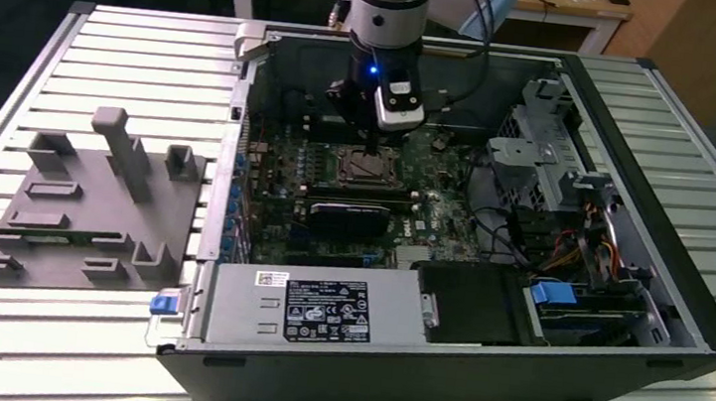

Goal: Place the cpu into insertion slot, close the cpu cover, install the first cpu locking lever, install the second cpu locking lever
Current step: 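Install the second cpu locking lever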

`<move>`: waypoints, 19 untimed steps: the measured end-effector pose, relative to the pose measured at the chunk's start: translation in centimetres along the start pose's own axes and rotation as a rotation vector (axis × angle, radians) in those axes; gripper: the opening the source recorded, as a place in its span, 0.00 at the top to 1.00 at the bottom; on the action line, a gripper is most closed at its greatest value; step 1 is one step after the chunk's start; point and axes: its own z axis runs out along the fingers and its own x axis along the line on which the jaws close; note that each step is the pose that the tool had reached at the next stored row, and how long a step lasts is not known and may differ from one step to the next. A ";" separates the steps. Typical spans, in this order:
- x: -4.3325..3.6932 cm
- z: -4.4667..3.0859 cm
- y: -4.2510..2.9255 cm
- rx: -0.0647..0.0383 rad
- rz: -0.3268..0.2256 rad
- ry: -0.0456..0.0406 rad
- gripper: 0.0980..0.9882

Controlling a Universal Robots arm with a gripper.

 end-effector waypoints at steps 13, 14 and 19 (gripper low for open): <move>-0.36 -0.02 -0.90 0.000 0.000 -0.0001 1.00; -0.39 -0.02 -0.97 0.000 0.000 -0.0001 1.00; -0.58 -0.04 -1.37 0.000 0.000 -0.0001 1.00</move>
